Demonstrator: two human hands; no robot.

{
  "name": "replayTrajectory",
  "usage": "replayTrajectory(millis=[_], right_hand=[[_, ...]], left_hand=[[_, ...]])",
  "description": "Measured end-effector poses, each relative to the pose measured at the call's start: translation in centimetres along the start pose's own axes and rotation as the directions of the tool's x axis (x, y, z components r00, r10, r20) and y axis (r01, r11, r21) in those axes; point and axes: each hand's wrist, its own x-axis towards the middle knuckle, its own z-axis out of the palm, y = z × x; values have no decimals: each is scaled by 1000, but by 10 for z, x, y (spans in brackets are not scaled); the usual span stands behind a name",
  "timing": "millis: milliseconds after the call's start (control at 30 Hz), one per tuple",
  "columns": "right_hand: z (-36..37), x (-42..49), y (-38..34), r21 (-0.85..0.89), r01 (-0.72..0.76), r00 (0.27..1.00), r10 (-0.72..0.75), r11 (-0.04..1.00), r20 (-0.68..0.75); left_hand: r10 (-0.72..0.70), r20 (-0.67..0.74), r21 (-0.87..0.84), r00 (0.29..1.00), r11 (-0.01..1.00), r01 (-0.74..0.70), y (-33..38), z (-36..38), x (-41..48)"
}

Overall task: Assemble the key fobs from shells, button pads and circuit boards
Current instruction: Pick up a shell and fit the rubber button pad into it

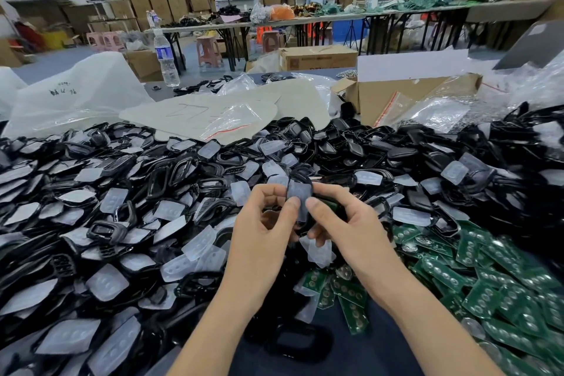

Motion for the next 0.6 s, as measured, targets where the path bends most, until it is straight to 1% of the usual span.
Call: replayTrajectory(millis=[133, 333, 433, 600], right_hand=[[1, -2, -1, -33, 9, 999, -10, 999, -38], [1, -1, -2, -52, -26, 997, 22, 998, -79], [0, -1, -4, -14, -32, 998, 31, 999, -48], [-2, 0, -5, 116, -64, 998, 61, 991, 27]], left_hand=[[2, 17, 9, 1000, 1000, -2, 0, 0, -1], [10, 43, 51, 999, 999, -12, -3, 2, -1], [9, 27, 41, 1000, 999, -10, -3, 1, -1], [-39, -73, -85, 997, 996, 33, -3, -1, 3]])
